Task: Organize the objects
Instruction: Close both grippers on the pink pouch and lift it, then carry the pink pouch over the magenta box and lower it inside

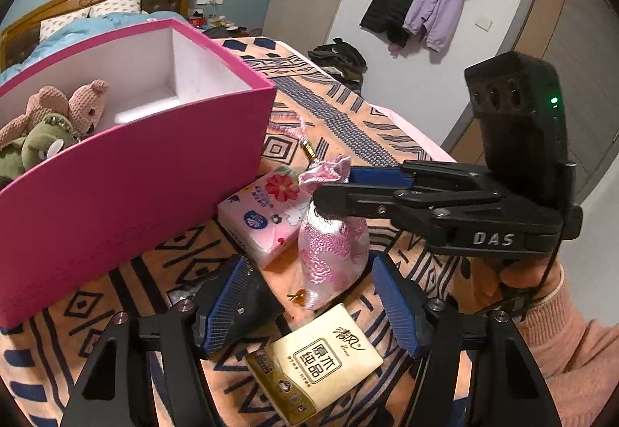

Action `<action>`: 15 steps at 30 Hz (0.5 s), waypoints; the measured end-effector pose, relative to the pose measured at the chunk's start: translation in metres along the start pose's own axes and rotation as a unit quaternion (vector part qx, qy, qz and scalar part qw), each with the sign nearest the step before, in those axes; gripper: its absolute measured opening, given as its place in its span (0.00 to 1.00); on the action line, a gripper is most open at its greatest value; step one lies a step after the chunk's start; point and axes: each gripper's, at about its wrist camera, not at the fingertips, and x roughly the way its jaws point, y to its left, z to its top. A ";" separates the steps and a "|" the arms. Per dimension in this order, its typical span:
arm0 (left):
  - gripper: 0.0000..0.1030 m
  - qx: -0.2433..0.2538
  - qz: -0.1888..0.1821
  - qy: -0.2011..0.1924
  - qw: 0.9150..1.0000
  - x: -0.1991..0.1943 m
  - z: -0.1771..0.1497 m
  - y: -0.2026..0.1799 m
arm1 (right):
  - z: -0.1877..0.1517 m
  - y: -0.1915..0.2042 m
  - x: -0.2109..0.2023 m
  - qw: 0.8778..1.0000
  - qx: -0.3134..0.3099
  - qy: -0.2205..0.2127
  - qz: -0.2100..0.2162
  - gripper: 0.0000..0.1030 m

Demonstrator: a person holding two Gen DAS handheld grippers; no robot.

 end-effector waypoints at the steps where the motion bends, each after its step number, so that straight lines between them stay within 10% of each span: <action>1: 0.65 0.003 -0.001 -0.001 1.000 0.000 0.001 -0.002 | 0.001 0.002 -0.003 1.000 -0.001 -0.004 0.001 0.35; 15: 0.41 0.026 0.002 -0.040 0.999 -0.029 0.015 -0.013 | 0.025 0.044 -0.043 0.997 -0.051 -0.061 0.025 0.35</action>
